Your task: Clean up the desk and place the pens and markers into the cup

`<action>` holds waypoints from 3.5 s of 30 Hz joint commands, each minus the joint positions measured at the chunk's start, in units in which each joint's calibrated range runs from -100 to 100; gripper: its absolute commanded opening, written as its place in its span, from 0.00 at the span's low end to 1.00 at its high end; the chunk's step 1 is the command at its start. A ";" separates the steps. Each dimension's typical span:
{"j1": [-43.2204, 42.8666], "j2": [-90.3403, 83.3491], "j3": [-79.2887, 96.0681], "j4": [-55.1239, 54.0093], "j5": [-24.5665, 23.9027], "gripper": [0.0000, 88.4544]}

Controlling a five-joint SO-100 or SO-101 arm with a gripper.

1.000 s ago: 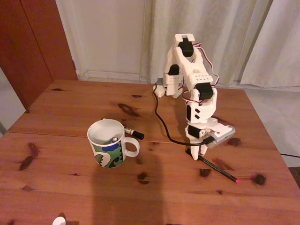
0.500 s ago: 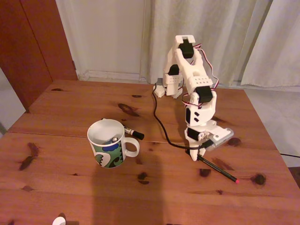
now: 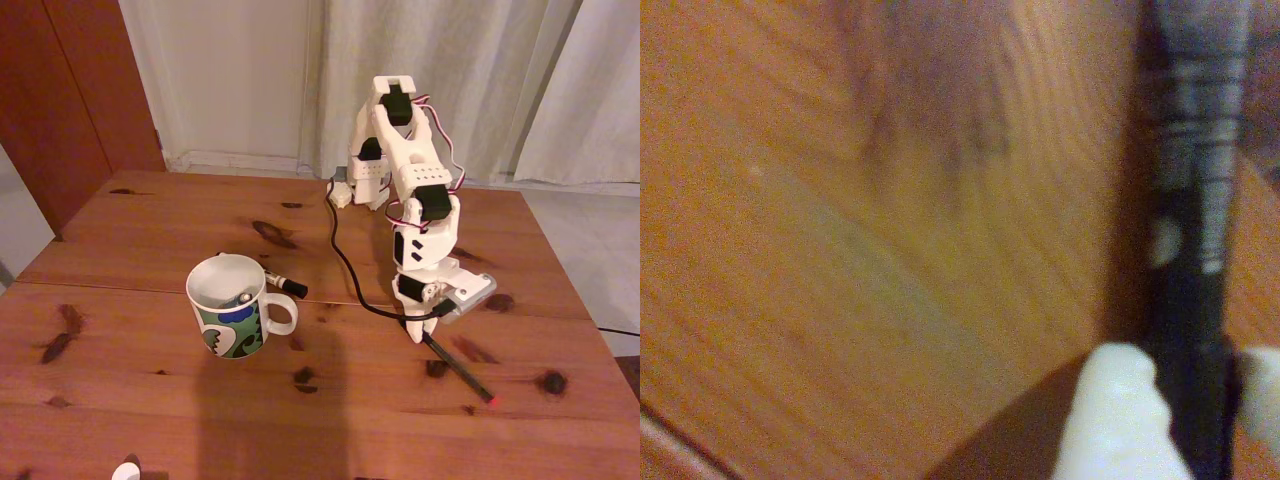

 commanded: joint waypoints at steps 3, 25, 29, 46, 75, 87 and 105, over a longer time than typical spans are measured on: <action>0.70 -0.55 -2.54 -0.26 0.31 0.01; 0.70 -0.88 -2.45 -0.18 0.05 0.10; 0.62 -1.05 -2.63 -0.78 0.05 0.18; -1.79 2.76 -15.08 4.38 1.30 0.20; 0.78 13.02 -35.54 30.71 1.41 0.10; -0.99 18.31 -45.01 30.45 0.99 0.10; -1.07 22.70 -52.41 32.43 1.30 0.11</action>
